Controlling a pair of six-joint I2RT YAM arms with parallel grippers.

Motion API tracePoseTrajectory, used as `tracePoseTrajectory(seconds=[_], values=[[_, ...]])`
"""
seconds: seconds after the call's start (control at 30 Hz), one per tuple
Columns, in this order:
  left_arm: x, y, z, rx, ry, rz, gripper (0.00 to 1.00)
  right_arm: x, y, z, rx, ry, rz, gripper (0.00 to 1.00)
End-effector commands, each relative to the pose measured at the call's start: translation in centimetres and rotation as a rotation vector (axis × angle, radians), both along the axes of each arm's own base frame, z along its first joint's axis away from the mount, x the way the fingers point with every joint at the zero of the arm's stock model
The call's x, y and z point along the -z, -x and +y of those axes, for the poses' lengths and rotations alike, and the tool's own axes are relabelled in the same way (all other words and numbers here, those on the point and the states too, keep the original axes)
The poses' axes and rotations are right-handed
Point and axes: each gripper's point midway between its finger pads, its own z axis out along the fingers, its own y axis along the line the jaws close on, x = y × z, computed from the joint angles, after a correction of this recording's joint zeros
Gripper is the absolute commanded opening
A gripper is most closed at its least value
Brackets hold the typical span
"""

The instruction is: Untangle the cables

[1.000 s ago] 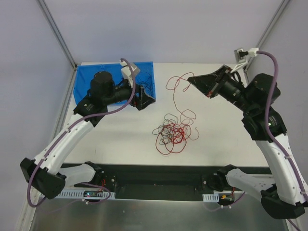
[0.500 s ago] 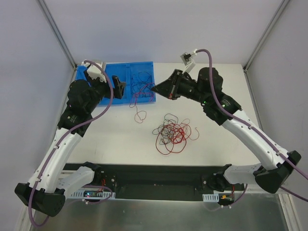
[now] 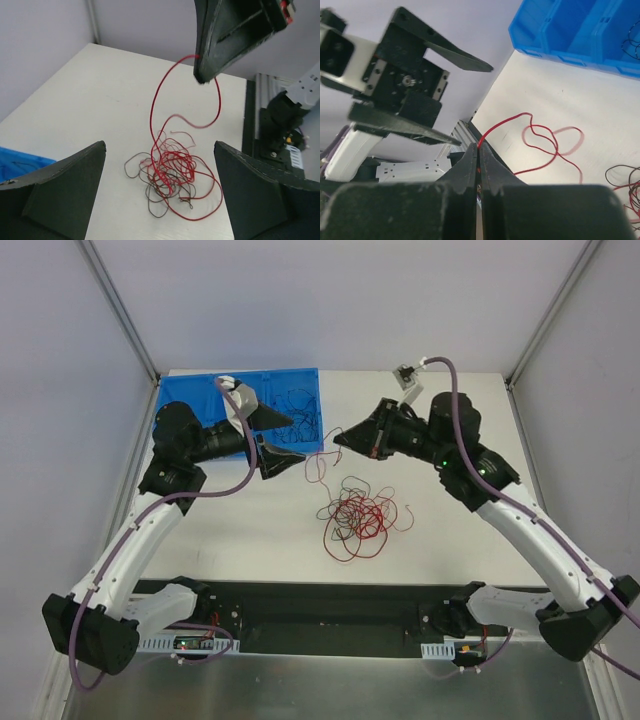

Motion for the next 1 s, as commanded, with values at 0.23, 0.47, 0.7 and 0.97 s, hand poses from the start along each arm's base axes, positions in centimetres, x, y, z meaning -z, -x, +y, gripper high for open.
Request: tracePoseTrajectory(seconds=[0.23, 0.47, 0.7, 0.97], values=[[-0.8, 3.4, -3.1, 0.359, 0.050, 0.072, 0.88, -4.2, 4.5, -3.2, -0.076, -0.092, -0.108, 0.00], [-0.3, 3.8, -4.1, 0.425, 0.072, 0.134, 0.86, -3.9, 4.3, -3.1, -0.071, -0.109, -0.100, 0.00], [0.9, 5.0, -5.5, 0.533, 0.040, 0.187, 0.77, -4.3, 4.3, -3.4, -0.055, -0.114, -0.119, 0.00], [2.1, 3.4, -6.0, 0.466, 0.022, 0.232, 0.77, -4.9, 4.9, -3.8, -0.059, -0.118, -0.137, 0.00]])
